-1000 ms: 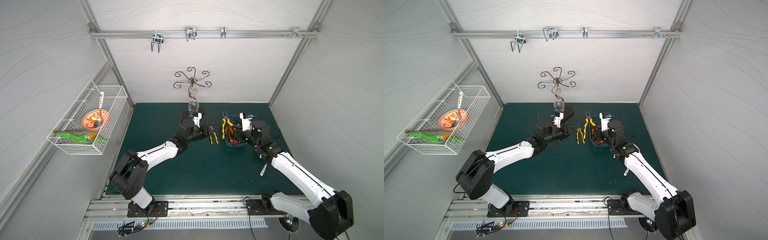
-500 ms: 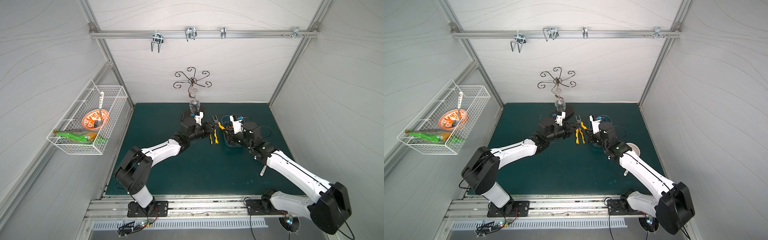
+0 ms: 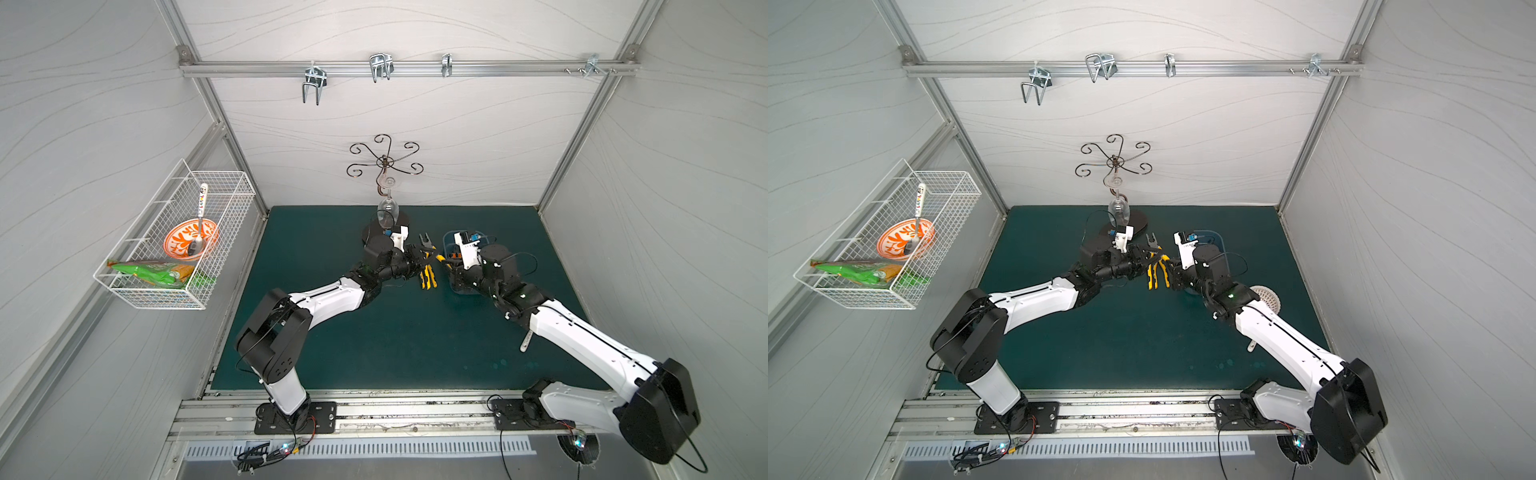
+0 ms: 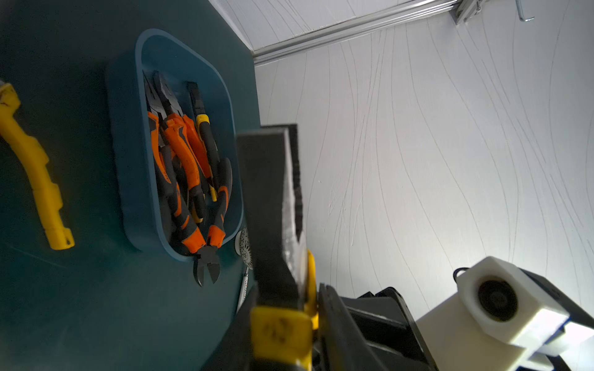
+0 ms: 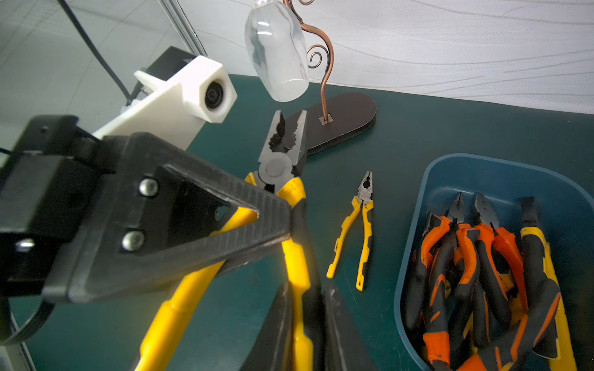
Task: Take the pliers out of the storage box
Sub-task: Pick up the pliers from the storage box.
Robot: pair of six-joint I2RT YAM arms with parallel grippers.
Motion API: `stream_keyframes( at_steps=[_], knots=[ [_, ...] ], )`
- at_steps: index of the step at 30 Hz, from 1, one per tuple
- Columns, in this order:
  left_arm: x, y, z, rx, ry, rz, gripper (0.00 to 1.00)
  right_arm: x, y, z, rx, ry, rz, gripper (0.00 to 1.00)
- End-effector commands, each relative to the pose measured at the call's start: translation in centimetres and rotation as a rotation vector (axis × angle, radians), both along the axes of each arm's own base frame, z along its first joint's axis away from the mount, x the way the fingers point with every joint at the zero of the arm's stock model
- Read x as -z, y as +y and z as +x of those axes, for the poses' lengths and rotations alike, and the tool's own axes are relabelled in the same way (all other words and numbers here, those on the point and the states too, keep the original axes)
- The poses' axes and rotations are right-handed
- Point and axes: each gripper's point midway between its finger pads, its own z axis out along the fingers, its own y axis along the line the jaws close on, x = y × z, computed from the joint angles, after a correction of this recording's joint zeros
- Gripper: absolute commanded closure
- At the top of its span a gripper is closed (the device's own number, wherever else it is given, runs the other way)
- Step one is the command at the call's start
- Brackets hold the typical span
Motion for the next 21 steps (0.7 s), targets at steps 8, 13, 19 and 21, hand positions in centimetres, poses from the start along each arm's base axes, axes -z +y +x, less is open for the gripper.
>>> stream_keyframes(
  at_steps=[8, 13, 19, 21],
  knots=[
    [-3.4, -1.0, 0.7, 0.024, -0.092, -0.079, 0.92, -5.1, 2.0, -0.3, -0.092, -0.13, 0.064, 1.0],
    [-3.1, -0.9, 0.5, 0.034, -0.111, -0.066, 1.0, -5.1, 2.0, -0.5, -0.098, -0.128, 0.055, 0.97],
    [-2.6, 0.3, 0.2, 0.051, -0.175, 0.004, 1.0, -5.5, 1.2, -0.9, -0.085, -0.142, 0.042, 0.53],
    [-2.0, 1.2, 0.1, 0.054, -0.2, 0.053, 1.0, -5.2, 1.0, -1.3, -0.093, -0.14, 0.019, 0.44]
  ],
)
